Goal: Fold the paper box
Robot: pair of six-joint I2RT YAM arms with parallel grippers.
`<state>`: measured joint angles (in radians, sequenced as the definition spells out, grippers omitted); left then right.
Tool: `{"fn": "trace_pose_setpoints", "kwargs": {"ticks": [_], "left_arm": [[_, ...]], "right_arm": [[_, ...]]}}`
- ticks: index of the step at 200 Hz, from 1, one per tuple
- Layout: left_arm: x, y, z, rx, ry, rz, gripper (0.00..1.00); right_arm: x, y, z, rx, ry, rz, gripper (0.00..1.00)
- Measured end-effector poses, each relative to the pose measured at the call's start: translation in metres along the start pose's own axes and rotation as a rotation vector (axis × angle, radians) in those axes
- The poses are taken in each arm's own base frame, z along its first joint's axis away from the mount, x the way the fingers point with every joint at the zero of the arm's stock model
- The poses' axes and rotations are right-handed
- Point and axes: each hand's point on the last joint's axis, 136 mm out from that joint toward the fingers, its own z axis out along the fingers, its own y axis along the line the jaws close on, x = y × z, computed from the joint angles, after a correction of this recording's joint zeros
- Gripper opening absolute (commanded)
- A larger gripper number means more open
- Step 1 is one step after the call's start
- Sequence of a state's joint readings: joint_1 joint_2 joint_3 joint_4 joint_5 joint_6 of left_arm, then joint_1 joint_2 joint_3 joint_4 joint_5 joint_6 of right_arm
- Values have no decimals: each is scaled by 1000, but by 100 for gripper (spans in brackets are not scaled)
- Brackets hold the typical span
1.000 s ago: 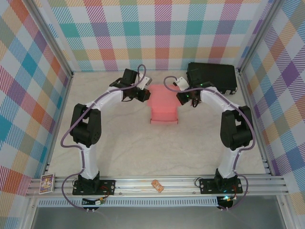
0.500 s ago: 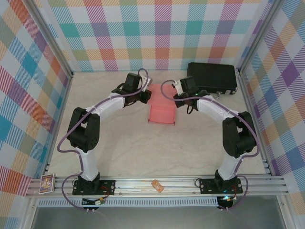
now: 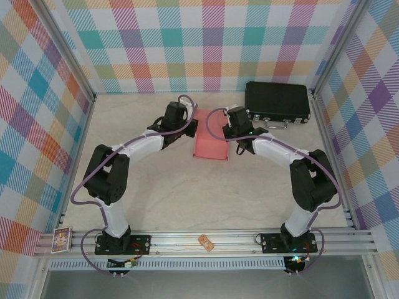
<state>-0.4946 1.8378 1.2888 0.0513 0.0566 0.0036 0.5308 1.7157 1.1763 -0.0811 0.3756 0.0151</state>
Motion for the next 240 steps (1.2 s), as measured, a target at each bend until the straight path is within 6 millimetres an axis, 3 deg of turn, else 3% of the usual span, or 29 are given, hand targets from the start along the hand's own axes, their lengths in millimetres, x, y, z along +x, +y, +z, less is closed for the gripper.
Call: {"fn": "trace_pose_setpoints", "kwargs": {"ticks": [47, 127, 240], "left_arm": [[10, 0, -4, -34, -60, -34, 0], [16, 4, -10, -53, -173, -100, 0], [30, -2, -17, -56, -238, -118, 0]], "right_arm": [[7, 7, -1, 52, -52, 12, 0], [1, 13, -5, 104, -149, 68, 0], [20, 21, -6, 107, -211, 128, 0]]}}
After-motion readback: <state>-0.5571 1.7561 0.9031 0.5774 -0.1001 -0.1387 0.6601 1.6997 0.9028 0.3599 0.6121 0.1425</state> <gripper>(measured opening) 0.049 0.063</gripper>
